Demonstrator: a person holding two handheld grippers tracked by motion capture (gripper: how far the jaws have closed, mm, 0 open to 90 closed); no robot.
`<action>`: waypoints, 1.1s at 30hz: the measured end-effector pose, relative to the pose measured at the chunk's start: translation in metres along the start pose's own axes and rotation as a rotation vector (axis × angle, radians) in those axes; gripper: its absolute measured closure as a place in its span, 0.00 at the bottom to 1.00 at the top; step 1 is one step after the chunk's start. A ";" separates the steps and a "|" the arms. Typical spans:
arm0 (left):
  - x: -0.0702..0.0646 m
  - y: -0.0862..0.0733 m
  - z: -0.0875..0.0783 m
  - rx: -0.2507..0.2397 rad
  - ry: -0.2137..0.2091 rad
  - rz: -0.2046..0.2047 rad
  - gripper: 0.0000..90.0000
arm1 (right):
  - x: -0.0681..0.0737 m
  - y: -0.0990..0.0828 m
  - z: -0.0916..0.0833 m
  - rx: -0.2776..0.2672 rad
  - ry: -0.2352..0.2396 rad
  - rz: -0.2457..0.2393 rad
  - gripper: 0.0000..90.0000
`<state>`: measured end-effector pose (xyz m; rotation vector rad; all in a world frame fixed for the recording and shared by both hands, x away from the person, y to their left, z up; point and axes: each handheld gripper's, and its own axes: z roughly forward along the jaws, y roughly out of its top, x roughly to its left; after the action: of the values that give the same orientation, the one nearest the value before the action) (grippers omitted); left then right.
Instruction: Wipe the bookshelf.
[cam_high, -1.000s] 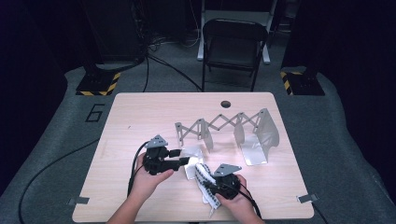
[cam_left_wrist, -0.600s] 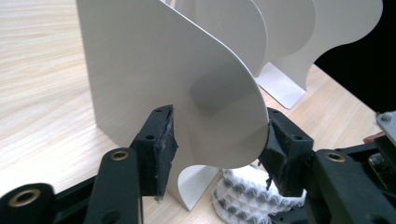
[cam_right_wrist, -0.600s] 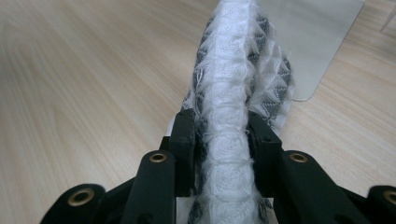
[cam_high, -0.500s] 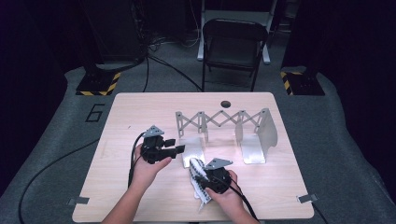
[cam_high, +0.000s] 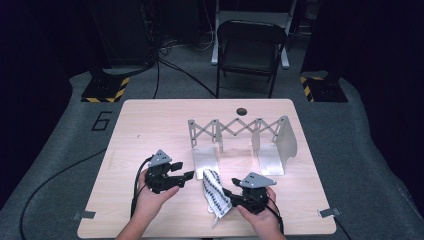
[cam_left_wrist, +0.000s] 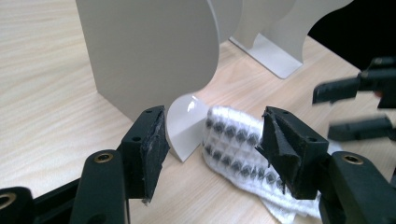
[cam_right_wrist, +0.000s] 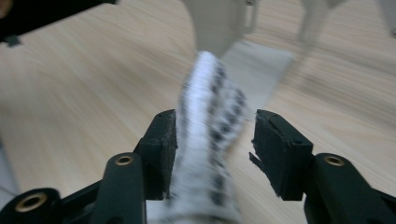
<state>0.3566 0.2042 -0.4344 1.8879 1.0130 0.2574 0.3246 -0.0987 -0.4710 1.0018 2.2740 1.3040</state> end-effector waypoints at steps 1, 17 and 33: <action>0.001 -0.002 0.001 0.003 0.001 0.001 0.44 | -0.005 -0.004 0.000 0.016 -0.036 -0.010 0.60; -0.016 -0.025 0.026 0.066 -0.050 0.008 0.34 | 0.031 -0.023 0.045 0.174 0.173 -0.045 0.66; -0.044 -0.053 0.050 0.123 0.044 0.048 0.30 | -0.006 -0.008 0.013 0.029 0.111 0.041 0.60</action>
<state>0.3281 0.1509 -0.4939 2.0272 1.0343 0.2704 0.3333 -0.0974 -0.4846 1.0142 2.3721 1.3800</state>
